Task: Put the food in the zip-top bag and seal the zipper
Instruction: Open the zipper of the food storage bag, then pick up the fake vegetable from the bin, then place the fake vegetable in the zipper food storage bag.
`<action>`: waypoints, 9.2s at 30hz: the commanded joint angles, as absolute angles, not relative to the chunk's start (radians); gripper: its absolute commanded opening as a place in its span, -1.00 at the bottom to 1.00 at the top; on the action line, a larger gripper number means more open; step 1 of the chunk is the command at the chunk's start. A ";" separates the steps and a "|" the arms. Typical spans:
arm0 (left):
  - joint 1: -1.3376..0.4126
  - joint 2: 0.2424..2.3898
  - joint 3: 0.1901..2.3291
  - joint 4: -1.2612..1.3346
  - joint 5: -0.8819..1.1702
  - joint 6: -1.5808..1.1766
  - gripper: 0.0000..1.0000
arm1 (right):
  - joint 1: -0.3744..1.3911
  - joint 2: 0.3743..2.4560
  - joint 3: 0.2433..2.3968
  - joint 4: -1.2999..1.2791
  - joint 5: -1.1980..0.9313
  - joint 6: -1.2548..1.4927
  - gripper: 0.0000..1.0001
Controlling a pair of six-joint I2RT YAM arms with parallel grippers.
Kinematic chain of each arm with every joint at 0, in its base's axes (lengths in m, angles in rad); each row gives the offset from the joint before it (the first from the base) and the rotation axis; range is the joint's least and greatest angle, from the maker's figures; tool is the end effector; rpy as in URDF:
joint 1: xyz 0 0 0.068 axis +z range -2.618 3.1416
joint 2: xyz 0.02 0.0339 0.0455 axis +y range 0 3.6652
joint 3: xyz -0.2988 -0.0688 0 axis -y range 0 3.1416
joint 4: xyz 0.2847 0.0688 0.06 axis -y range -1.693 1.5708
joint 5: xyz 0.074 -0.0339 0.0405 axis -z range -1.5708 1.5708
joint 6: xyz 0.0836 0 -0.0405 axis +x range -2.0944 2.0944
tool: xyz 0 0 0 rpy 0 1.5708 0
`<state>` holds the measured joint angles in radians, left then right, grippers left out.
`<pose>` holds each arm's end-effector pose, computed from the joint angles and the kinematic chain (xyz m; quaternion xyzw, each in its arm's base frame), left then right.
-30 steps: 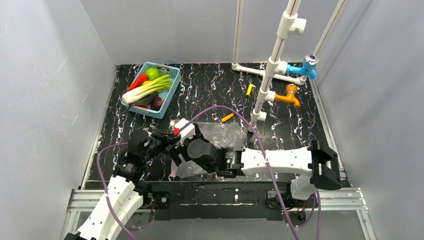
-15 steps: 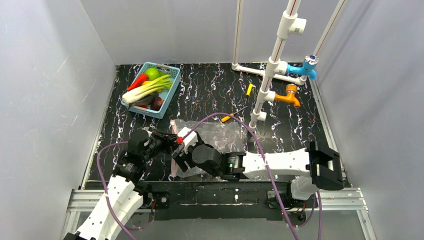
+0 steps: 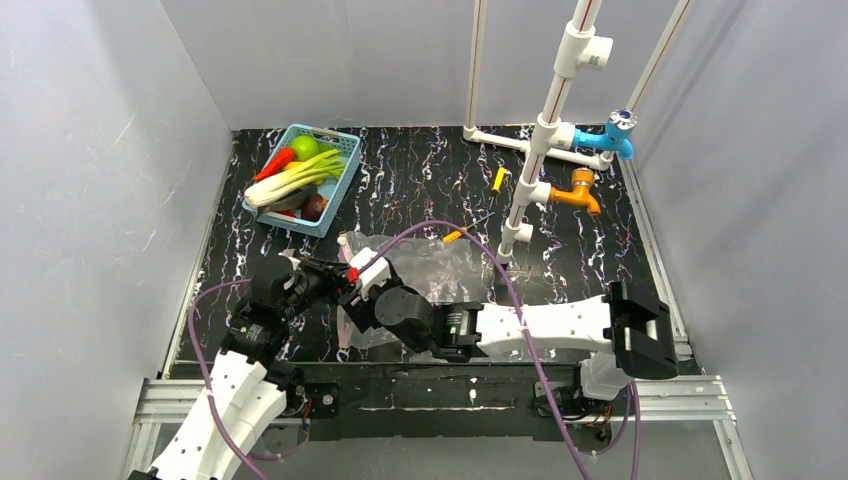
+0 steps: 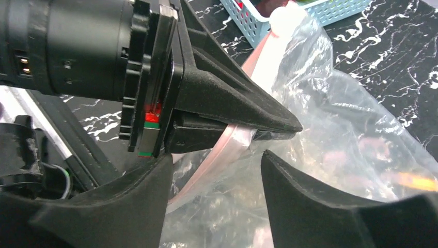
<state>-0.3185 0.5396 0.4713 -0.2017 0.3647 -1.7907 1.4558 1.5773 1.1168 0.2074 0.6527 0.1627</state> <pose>0.1791 -0.0904 0.2669 -0.4441 0.6537 -0.5891 0.1684 0.1009 0.4309 0.3044 -0.2946 0.7160 0.2448 0.5836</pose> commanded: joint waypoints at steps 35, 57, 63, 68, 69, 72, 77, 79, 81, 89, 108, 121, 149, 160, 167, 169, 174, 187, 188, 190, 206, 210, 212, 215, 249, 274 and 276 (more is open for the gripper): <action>-0.325 0.664 1.086 -0.833 0.243 -0.621 0.89 | 1.112 1.344 1.300 -0.269 0.108 0.494 -0.97; -0.335 0.824 1.009 -0.597 0.516 -0.711 -1.00 | 1.189 1.558 1.618 -0.598 0.525 0.379 -0.36; -0.336 0.834 1.022 -0.620 0.520 -0.707 -1.00 | 1.197 1.538 1.600 -0.561 0.559 0.343 -0.54; -0.336 0.860 1.067 -0.726 0.461 -0.660 -1.00 | 1.203 1.515 1.567 -0.594 0.800 0.284 -0.97; -0.335 0.863 1.075 -0.749 0.450 -0.646 -1.00 | 1.203 1.502 1.547 -0.594 0.836 0.276 -0.97; -0.335 0.863 1.068 -0.769 0.457 -0.633 -1.00 | 1.208 1.433 1.470 -0.541 0.821 0.247 -0.97; -0.335 0.870 1.040 -0.683 0.539 -0.672 -0.65 | 1.231 1.382 1.420 -0.478 0.739 0.237 -0.97; -0.336 0.879 1.053 -0.662 0.560 -0.668 0.06 | 1.234 1.392 1.429 -0.490 0.744 0.242 -0.97; -0.335 0.882 1.088 -0.678 0.553 -0.636 0.39 | 1.232 1.395 1.439 -0.521 0.761 0.243 -0.97; -0.335 0.761 1.228 -0.836 0.197 -0.482 0.92 | 1.228 1.326 1.349 -0.495 0.717 0.235 -0.97; -0.154 1.347 1.447 -0.665 -0.207 -0.215 0.96 | 1.191 1.176 1.183 -0.384 0.570 0.237 -0.97; -0.167 1.964 1.749 -0.345 -0.420 0.253 0.97 | 1.133 1.077 1.120 -0.376 0.469 0.222 -0.97; -0.164 2.202 1.846 -0.367 -0.521 0.424 0.80 | 1.069 1.100 1.195 -0.472 0.364 0.259 -0.97; -0.127 2.256 1.882 -0.464 -0.416 0.352 0.62 | 1.068 1.171 1.264 -0.503 0.348 0.280 -0.97; -0.127 2.216 1.872 -0.448 -0.452 0.338 -0.10 | 1.068 1.195 1.283 -0.519 0.351 0.292 -0.97; -0.127 2.180 1.859 -0.432 -0.457 0.336 -0.21 | 1.068 1.193 1.280 -0.522 0.356 0.292 -0.97; -0.127 2.082 1.844 -0.402 -0.460 0.337 -0.51 | 1.068 1.185 1.275 -0.530 0.360 0.301 -0.97; -0.129 1.604 1.761 -0.440 -0.328 0.114 -1.00 | 1.061 1.222 1.322 -0.564 0.344 0.341 -0.97; -0.129 1.545 1.740 -0.445 -0.281 0.068 -1.00 | 1.058 1.230 1.334 -0.570 0.333 0.346 -0.97; -0.129 1.419 1.685 -0.439 -0.157 -0.035 -1.00 | 1.050 1.243 1.355 -0.576 0.305 0.354 -0.97; -0.132 0.851 1.146 0.603 0.613 -1.162 -1.00 | 0.961 1.329 1.431 -0.521 0.001 0.442 -0.97; -0.245 0.897 1.067 0.879 0.557 -1.289 -1.00 | 0.959 1.353 1.436 -0.502 -0.046 0.465 -0.97; -0.385 0.925 1.073 0.876 0.544 -1.202 -1.00 | 0.957 1.357 1.434 -0.487 -0.067 0.475 -0.97; -0.537 0.952 1.084 0.835 0.542 -1.052 -1.00 | 0.952 1.351 1.433 -0.474 -0.097 0.488 -0.97; -0.763 0.775 0.591 0.790 0.156 -0.833 -0.87 | 0.817 1.343 1.321 -0.235 -0.445 0.702 -0.97; -0.773 0.768 0.900 -0.084 0.018 -0.691 0.36 | 0.812 1.348 1.292 -0.252 -0.460 0.683 -0.97; -0.774 0.777 0.932 -0.134 0.016 -0.672 0.42 | 0.812 1.347 1.293 -0.255 -0.454 0.678 -0.97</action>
<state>-0.7696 0.7711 0.8406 -0.0218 0.0391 -0.7369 0.8181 1.3552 1.2922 -0.2882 -0.4347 0.6812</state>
